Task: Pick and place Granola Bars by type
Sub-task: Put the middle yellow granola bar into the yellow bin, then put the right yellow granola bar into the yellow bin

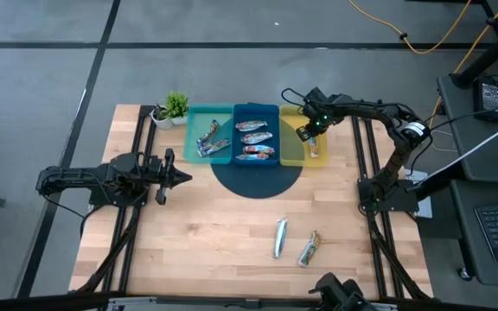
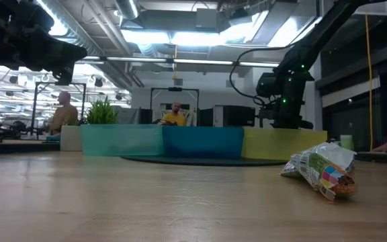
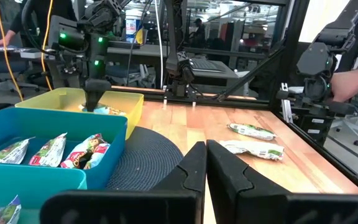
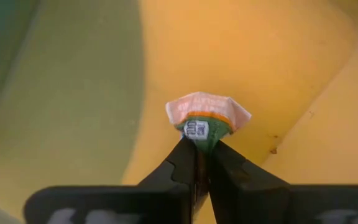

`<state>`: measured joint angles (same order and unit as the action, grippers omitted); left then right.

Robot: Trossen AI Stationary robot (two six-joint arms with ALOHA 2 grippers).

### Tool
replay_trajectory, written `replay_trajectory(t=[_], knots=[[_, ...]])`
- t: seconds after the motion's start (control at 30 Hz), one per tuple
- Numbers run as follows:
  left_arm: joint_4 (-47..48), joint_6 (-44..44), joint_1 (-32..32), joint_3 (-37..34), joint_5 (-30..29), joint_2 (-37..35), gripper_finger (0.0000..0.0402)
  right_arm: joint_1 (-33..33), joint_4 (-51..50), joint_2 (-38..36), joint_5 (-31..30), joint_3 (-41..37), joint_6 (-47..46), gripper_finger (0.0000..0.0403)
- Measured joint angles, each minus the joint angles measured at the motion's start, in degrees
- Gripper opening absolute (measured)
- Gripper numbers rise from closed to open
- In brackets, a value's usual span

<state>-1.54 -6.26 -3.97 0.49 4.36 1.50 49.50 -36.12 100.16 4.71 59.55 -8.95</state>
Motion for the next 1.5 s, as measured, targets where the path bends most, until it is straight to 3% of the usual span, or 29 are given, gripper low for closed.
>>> replay_trajectory(t=[0.3, 0.7, 0.93, 1.2, 1.5], knots=[[0.0, 0.0, 0.0, 0.0, 0.0, 0.0, 0.0006, 0.0, 0.0, 0.0, 0.0, 0.0, 0.8, 0.0044], [0.0, 0.0, 0.0, 0.0, 0.0, 0.0, 0.0007, 0.0, -7.5, 0.0, -0.3, 9.5, 3.2, 0.0175], [0.0, 0.0, 0.0, 0.0, 0.0, 0.0, 0.0005, -2.0, -14.2, -0.1, -5.9, 16.6, 4.7, 0.0199], [0.0, 0.0, 0.0, 0.0, 0.0, 0.0, 0.0006, -9.7, -19.6, -4.3, -10.7, 18.5, 2.9, 0.0200], [0.0, 0.0, 0.0, 0.0, 0.0, 0.0, 0.0008, -24.6, -25.3, -13.0, -17.4, 18.5, -9.0, 0.0200]])
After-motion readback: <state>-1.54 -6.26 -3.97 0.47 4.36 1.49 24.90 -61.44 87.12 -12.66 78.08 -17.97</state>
